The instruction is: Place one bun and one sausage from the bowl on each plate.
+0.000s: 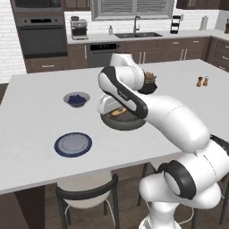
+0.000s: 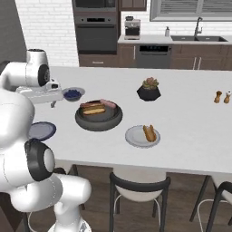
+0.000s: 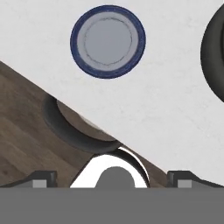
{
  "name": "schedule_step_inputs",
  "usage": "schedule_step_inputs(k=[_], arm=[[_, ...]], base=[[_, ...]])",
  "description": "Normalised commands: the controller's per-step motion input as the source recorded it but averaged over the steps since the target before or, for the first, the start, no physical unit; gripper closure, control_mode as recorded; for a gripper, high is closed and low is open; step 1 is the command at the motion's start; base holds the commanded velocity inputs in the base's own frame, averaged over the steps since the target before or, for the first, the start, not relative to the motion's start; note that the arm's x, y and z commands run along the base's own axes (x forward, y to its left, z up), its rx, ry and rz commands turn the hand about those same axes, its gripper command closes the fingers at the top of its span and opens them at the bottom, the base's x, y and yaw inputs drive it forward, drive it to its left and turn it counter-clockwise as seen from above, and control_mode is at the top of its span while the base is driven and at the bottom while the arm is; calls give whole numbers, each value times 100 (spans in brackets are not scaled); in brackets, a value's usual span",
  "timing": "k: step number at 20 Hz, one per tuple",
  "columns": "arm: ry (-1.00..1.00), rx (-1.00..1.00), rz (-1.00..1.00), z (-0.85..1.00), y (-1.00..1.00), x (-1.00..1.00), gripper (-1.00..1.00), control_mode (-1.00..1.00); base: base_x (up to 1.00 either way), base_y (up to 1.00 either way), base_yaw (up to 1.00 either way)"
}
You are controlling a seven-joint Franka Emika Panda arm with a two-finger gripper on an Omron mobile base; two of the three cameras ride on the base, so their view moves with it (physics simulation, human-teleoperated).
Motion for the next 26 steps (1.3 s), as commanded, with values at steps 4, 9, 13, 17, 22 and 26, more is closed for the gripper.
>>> schedule_step_inputs(k=[4, 9, 13, 17, 22, 26], arm=[[3, 10, 1, -5, -77, 52, -100, -100], [22, 10, -3, -18, -90, 85, -100, -100], [12, 7, -31, -21, -44, 100, -100, -100], [3, 2, -30, -30, -2, 100, -100, -100], [-8, -9, -14, -59, 3, 56, -100, -100], [-28, -19, -21, -51, 3, 5, -100, -100]], base=[[0, 0, 0], [0, 0, 0], [0, 0, 0], [0, 0, 0], [0, 0, 0], [0, 0, 0]])
